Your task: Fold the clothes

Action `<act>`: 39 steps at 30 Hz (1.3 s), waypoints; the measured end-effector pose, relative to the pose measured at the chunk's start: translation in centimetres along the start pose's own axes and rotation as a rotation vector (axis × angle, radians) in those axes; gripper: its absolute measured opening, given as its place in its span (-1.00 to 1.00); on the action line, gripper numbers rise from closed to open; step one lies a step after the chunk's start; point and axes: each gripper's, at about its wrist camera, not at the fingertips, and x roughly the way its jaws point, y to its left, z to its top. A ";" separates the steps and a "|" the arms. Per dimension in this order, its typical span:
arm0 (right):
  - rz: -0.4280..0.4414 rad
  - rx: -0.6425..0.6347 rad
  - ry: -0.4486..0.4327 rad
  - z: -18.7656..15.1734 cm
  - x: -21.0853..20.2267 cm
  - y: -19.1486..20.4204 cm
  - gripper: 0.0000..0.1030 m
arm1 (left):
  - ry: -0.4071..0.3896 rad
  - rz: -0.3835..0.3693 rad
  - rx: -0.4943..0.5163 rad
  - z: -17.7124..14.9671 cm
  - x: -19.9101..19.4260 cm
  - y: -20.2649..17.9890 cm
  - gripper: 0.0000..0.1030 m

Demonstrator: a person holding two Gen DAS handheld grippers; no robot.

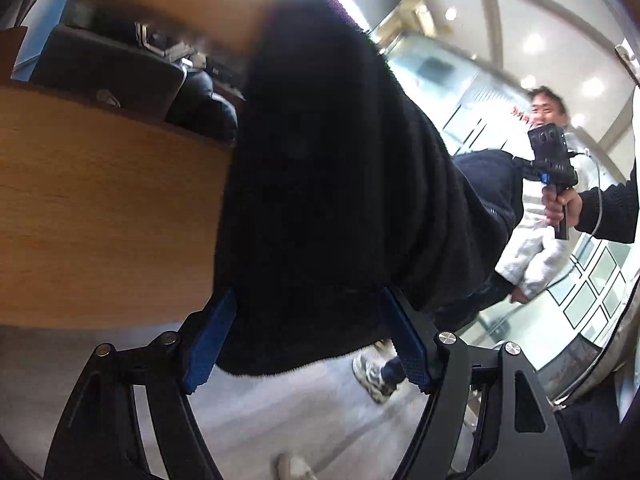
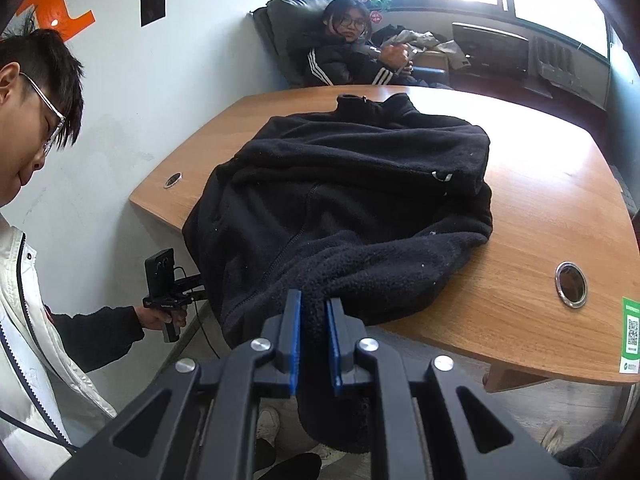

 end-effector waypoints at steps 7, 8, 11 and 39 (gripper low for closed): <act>-0.011 -0.011 0.038 -0.1 1.5 0.9 -0.76 | -0.024 -0.083 0.016 0.4 0.5 0.6 -0.07; -0.007 -0.009 0.033 0.0 1.5 0.8 -0.76 | -0.013 -0.092 0.014 0.7 0.3 0.4 -0.41; 0.006 0.000 0.018 0.3 1.4 0.6 -0.76 | 0.043 -0.118 -0.005 2.0 -1.2 -1.1 -0.83; 0.155 0.291 -0.193 20.7 3.4 -18.1 -0.76 | 0.008 0.118 -0.530 38.7 0.3 -1.6 -0.83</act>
